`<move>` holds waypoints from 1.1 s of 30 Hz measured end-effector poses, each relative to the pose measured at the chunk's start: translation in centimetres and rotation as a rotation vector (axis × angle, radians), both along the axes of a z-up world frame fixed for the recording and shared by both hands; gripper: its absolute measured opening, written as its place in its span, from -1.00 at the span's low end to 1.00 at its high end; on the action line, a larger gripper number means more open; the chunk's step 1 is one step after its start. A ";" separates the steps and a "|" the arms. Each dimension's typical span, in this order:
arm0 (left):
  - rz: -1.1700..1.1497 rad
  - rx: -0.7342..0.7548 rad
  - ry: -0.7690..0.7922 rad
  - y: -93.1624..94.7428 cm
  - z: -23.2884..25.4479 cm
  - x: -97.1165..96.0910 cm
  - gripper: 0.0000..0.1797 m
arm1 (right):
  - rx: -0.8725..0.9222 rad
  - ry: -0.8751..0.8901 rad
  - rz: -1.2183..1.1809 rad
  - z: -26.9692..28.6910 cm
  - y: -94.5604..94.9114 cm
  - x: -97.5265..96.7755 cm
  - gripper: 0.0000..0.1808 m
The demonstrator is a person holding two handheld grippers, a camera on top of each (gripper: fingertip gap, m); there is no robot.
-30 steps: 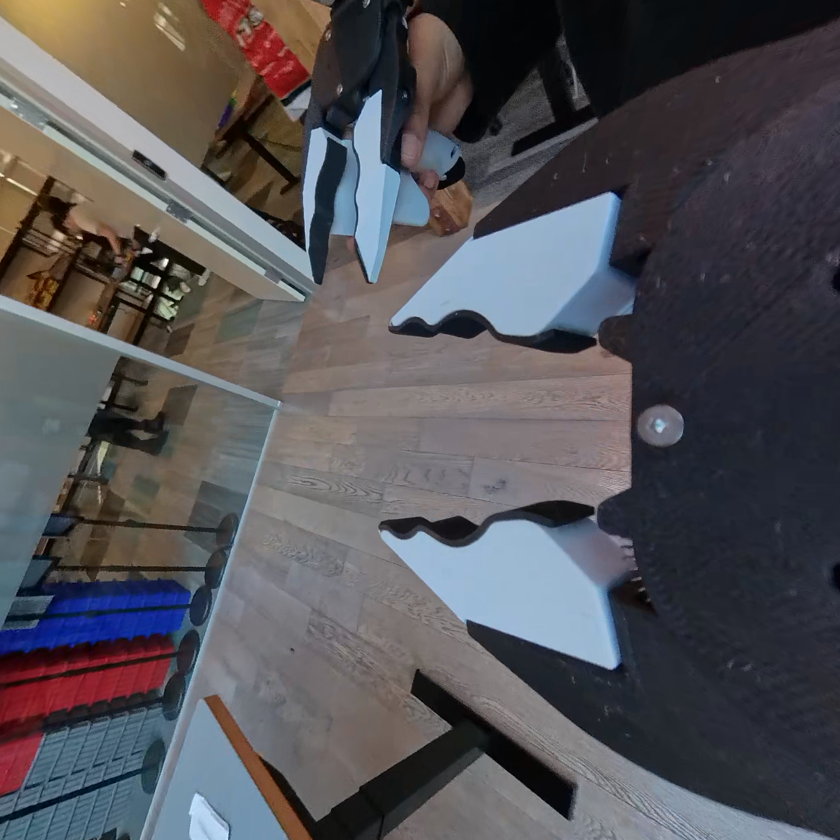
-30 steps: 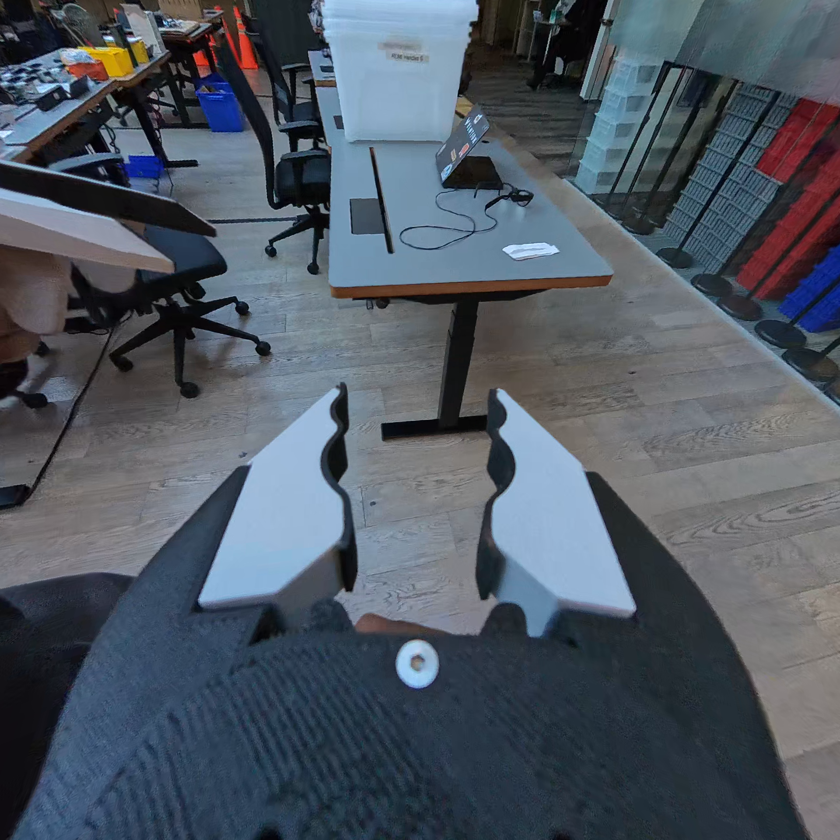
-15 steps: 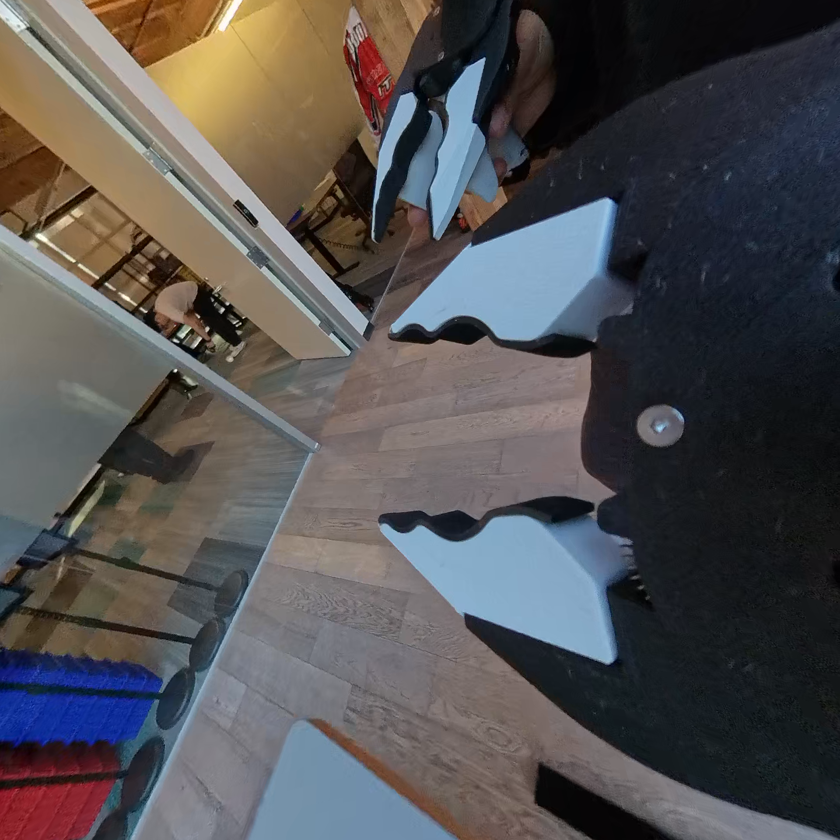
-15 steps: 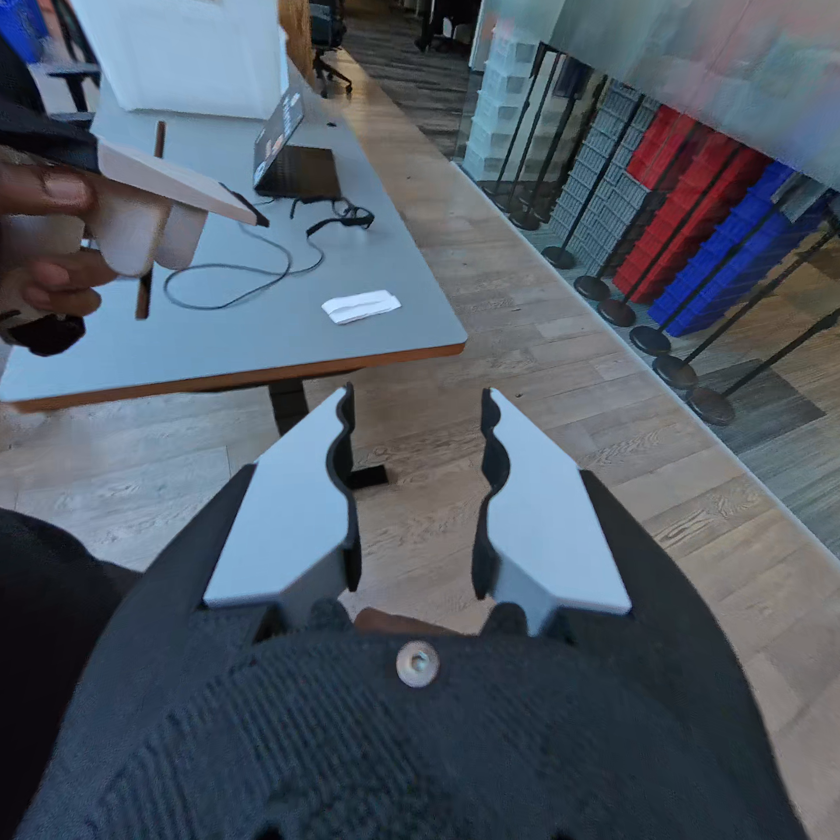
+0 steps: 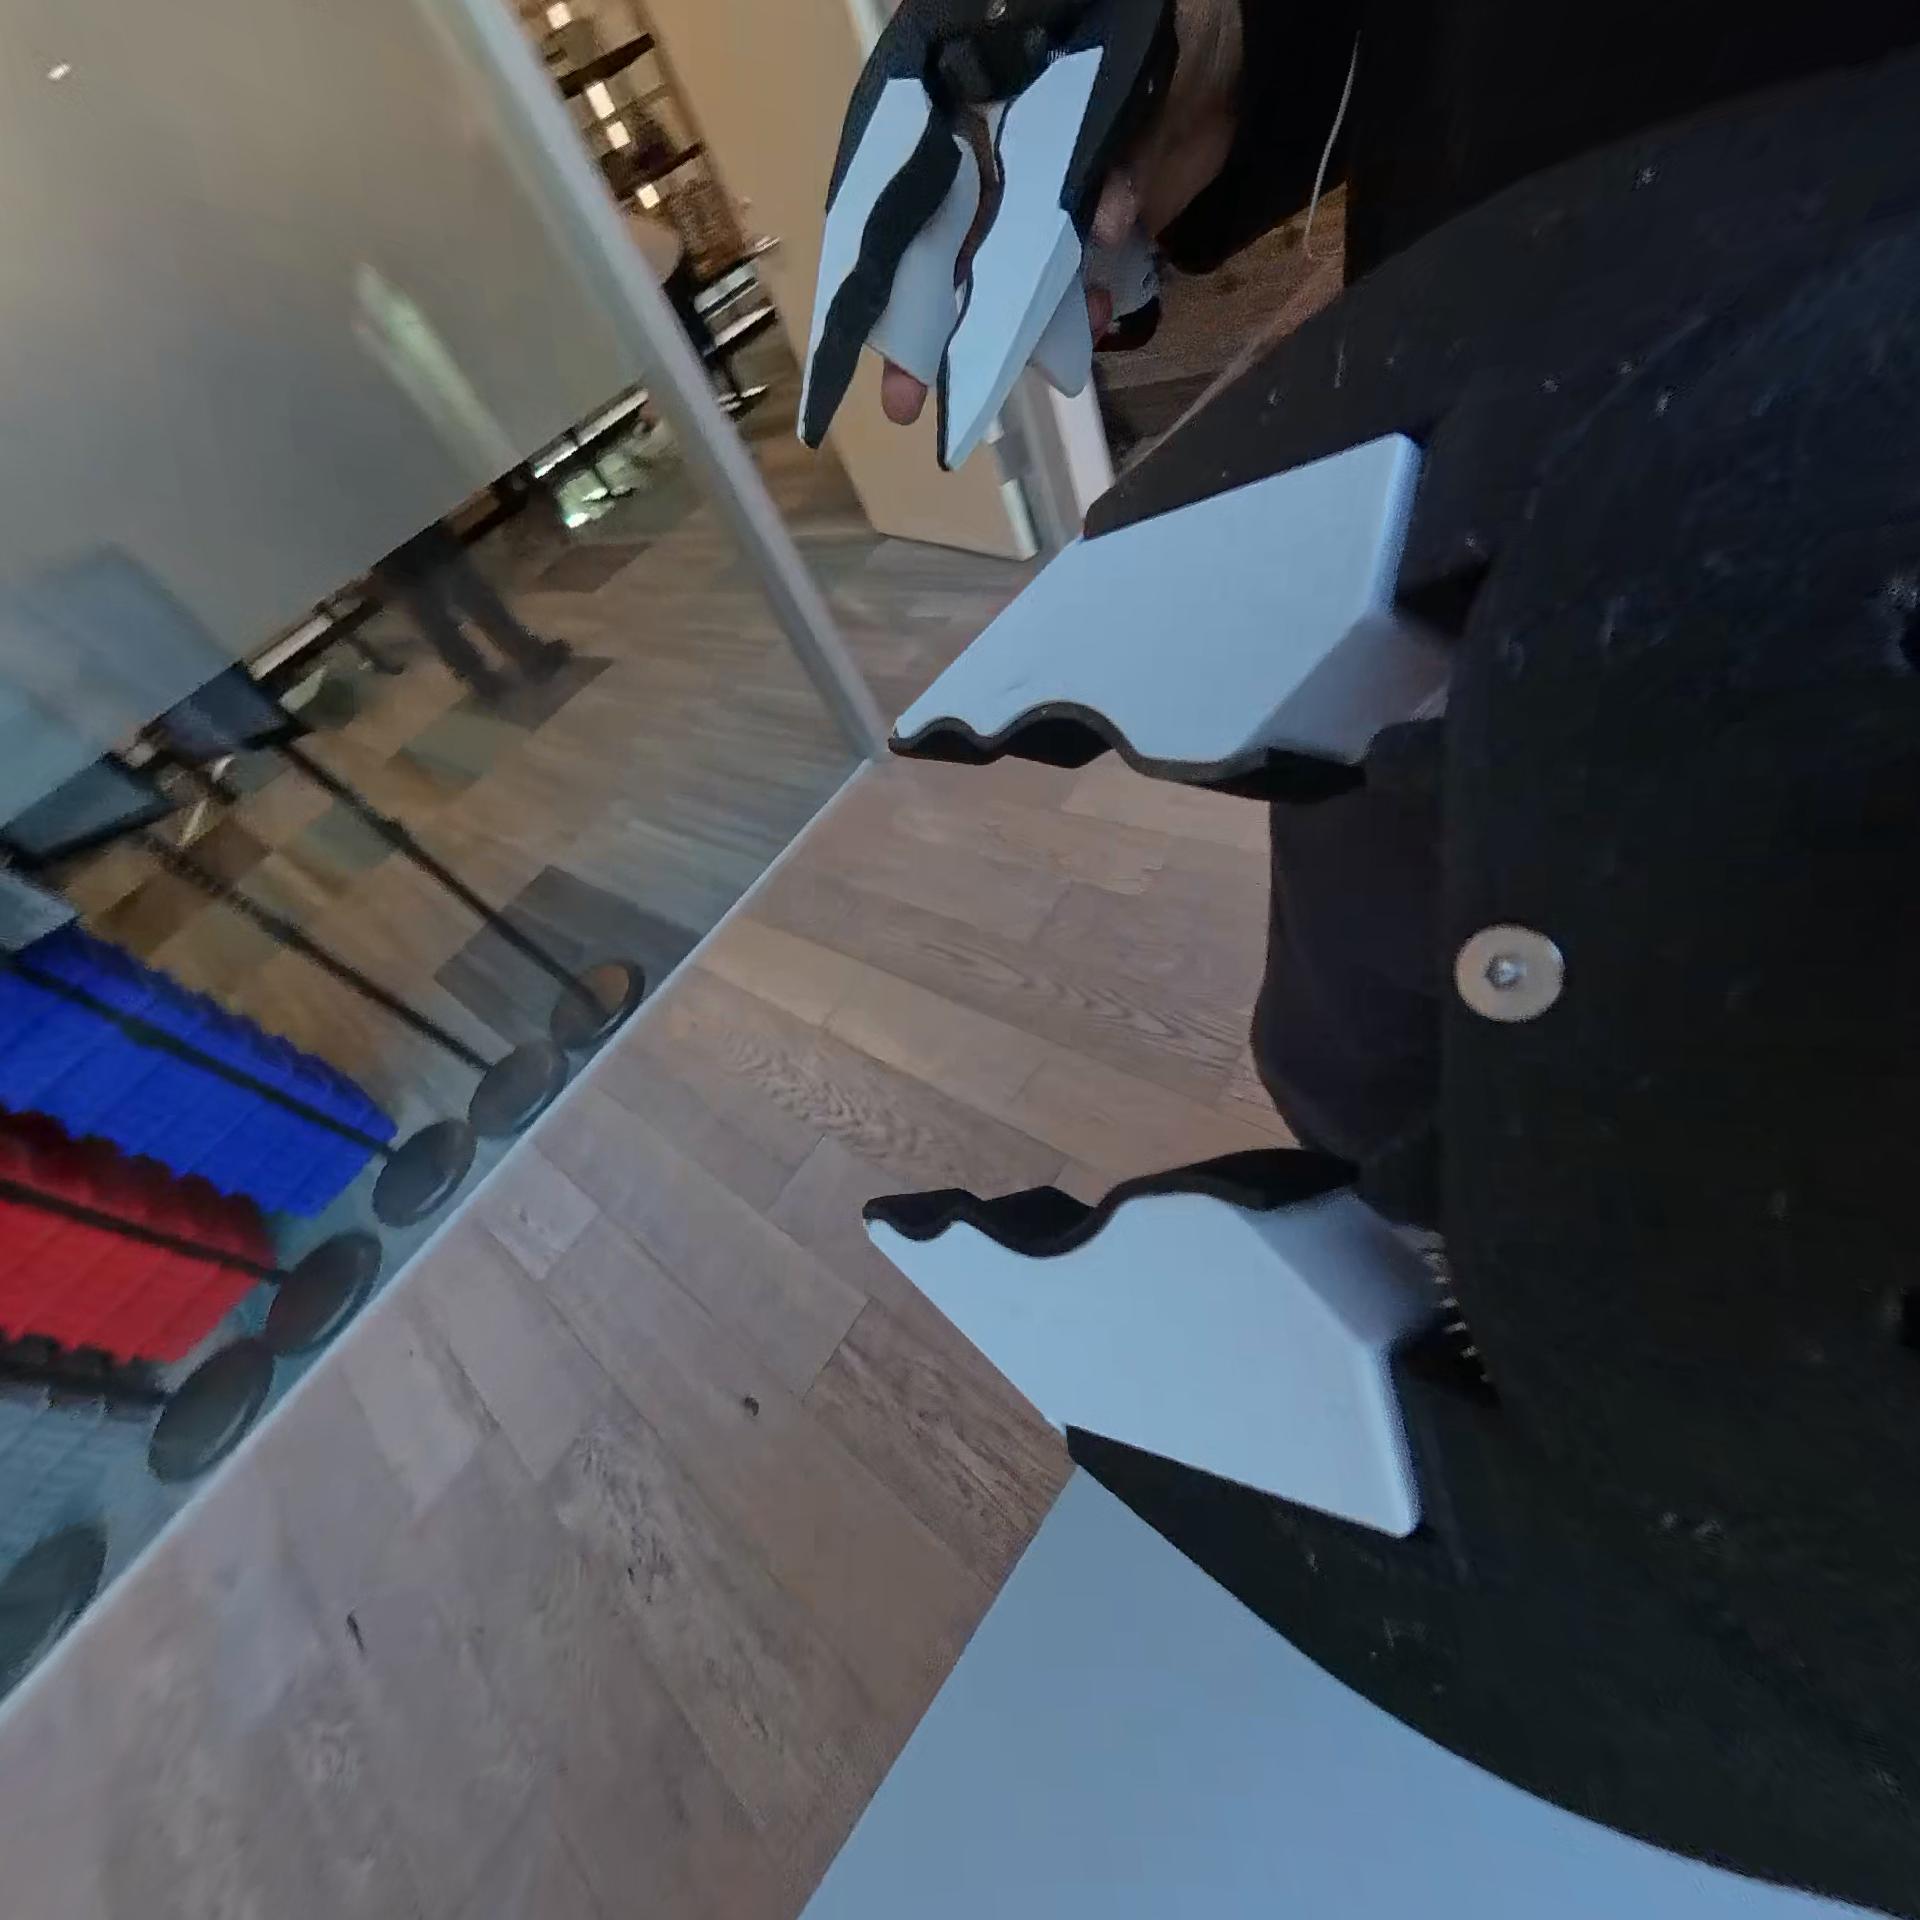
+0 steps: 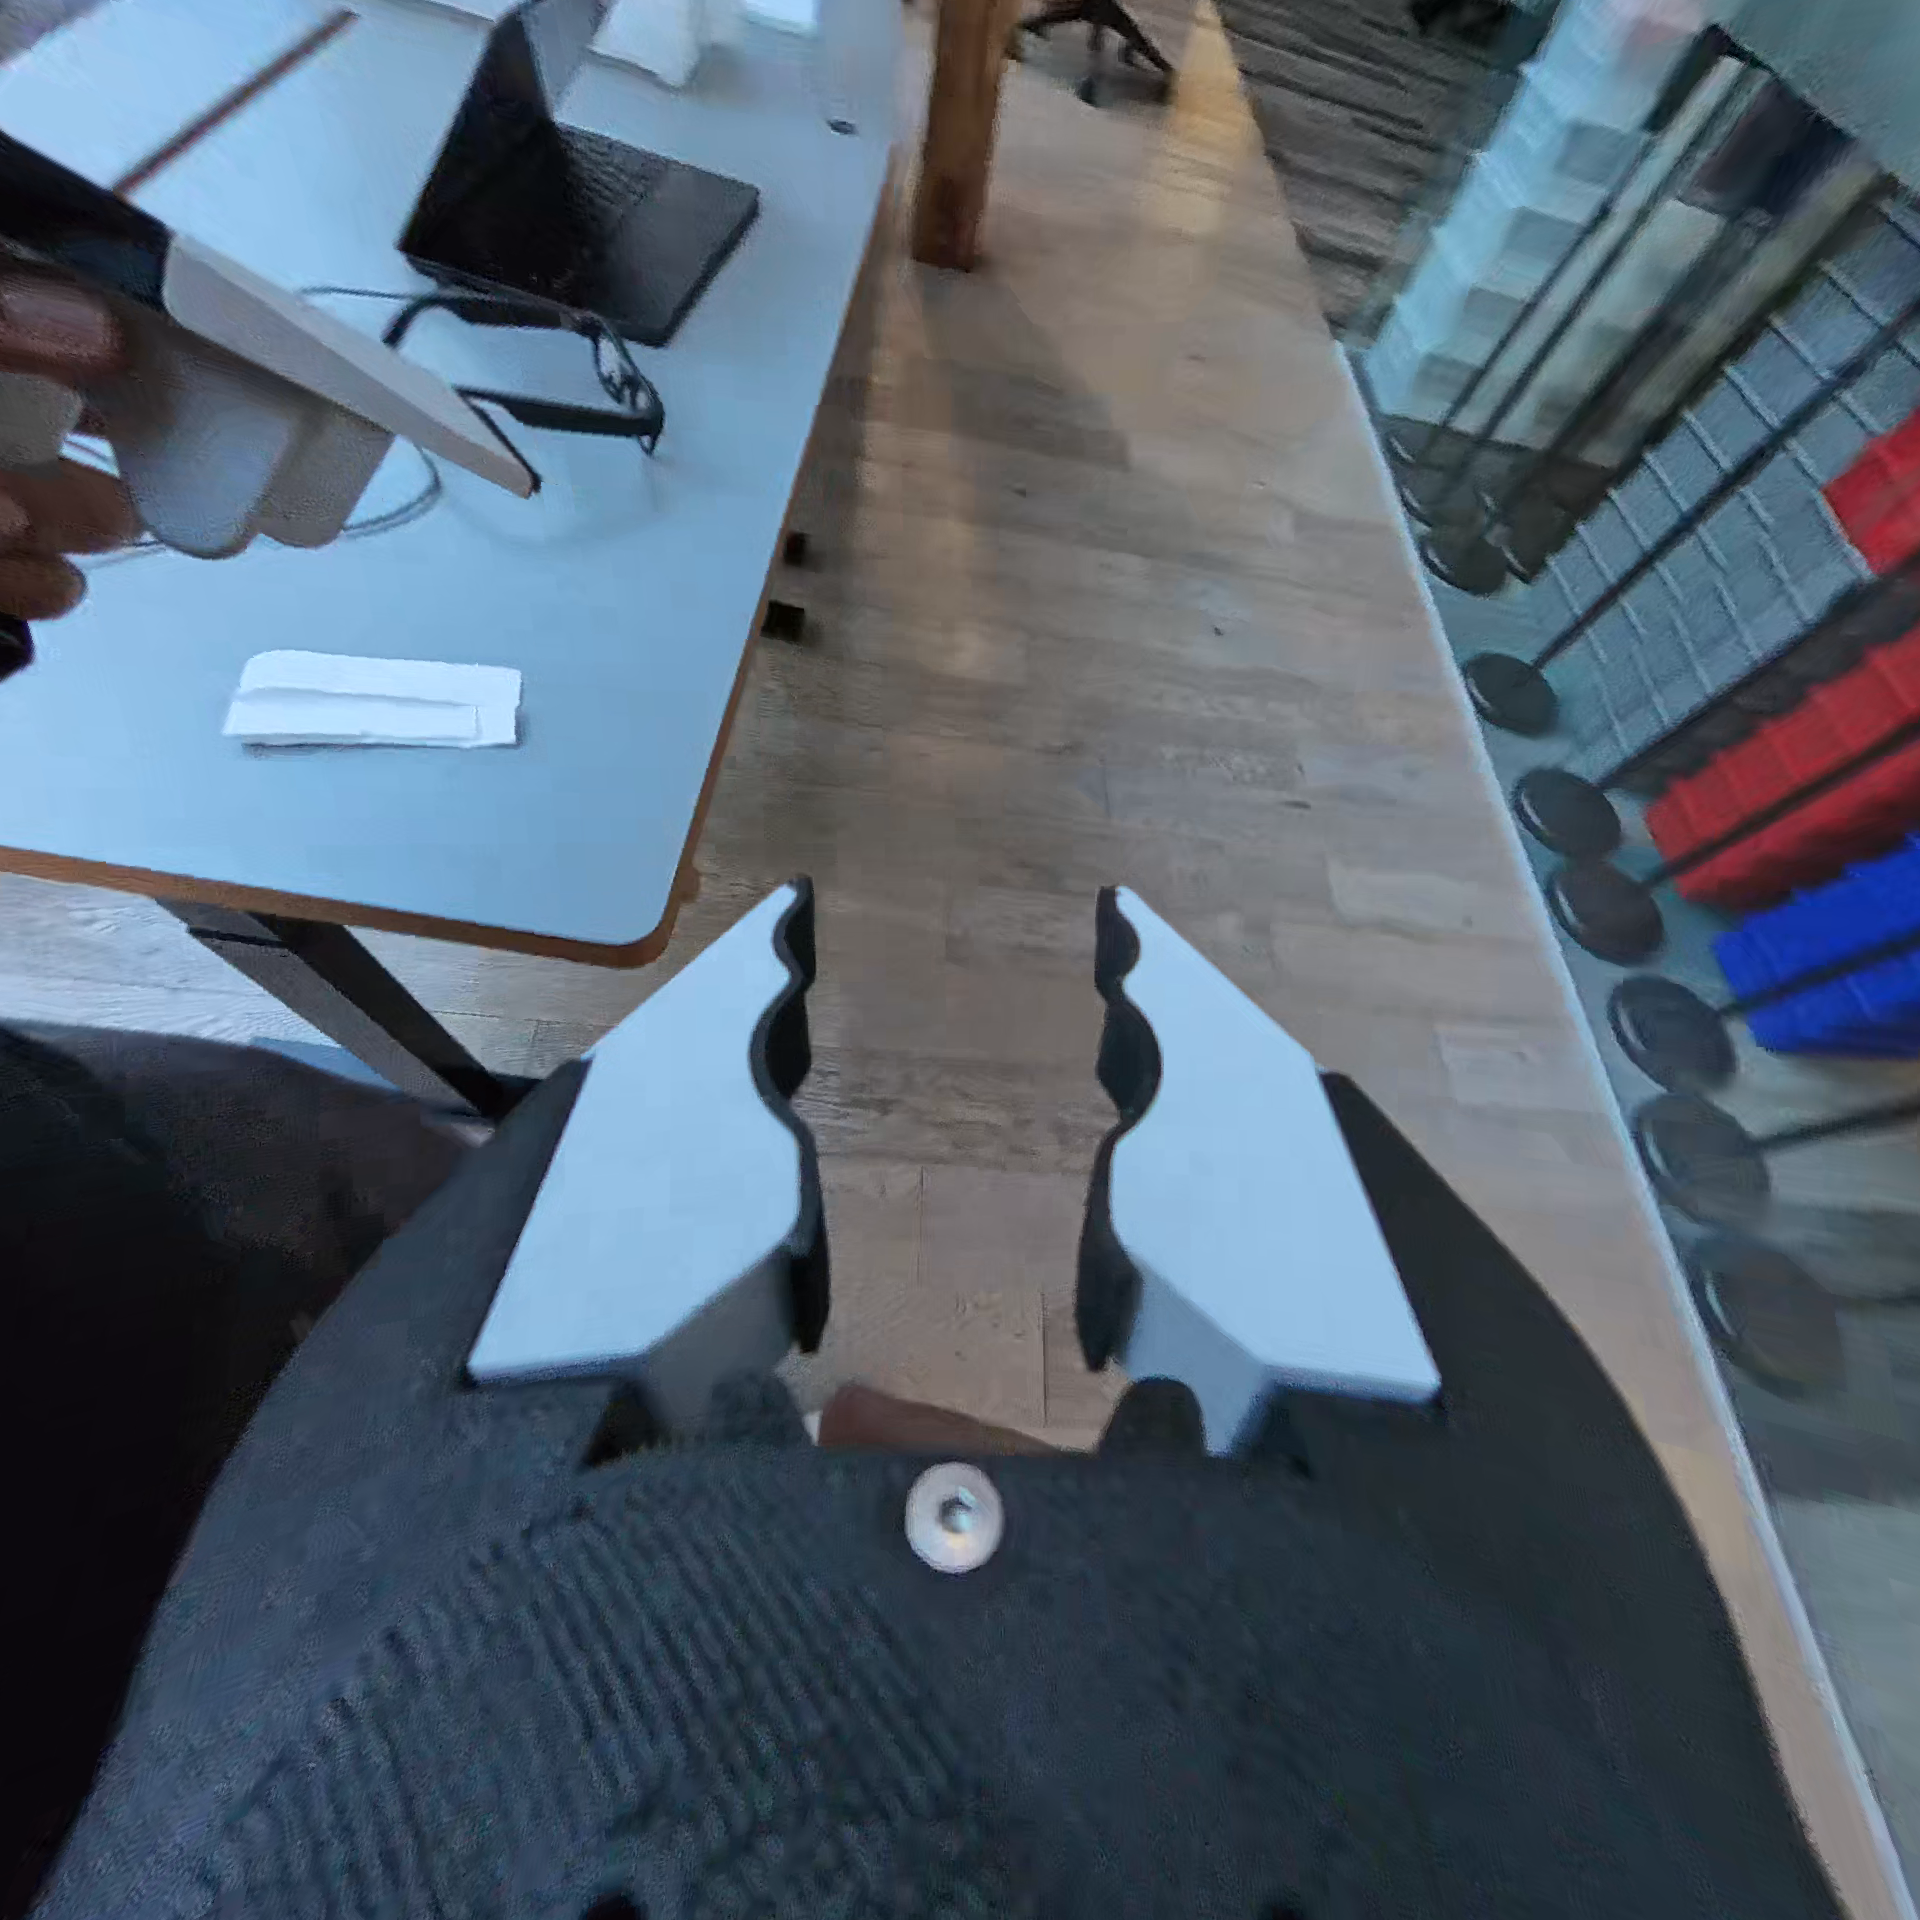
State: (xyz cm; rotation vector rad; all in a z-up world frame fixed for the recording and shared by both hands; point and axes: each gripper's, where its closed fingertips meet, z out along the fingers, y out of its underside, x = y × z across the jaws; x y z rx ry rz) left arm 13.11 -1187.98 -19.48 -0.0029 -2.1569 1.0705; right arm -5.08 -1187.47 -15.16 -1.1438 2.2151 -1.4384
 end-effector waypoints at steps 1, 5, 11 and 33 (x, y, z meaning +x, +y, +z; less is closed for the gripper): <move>0.071 0.012 -0.001 -2.0 0.4 0.4 -0.10 | 0.023 -0.009 0.058 0.8 -3.0 0.2 -0.40; 0.353 0.045 0.008 -8.8 1.3 4.5 -0.10 | 0.036 -0.065 0.239 4.6 -14.6 2.6 -0.38; 0.904 -0.022 0.087 -16.2 -2.8 15.4 -0.38 | -0.021 -0.061 0.322 4.5 -28.9 7.9 -0.40; 1.979 0.341 0.000 -13.6 -11.6 36.7 -0.38 | 0.230 0.148 1.549 -9.7 -37.5 57.2 -0.41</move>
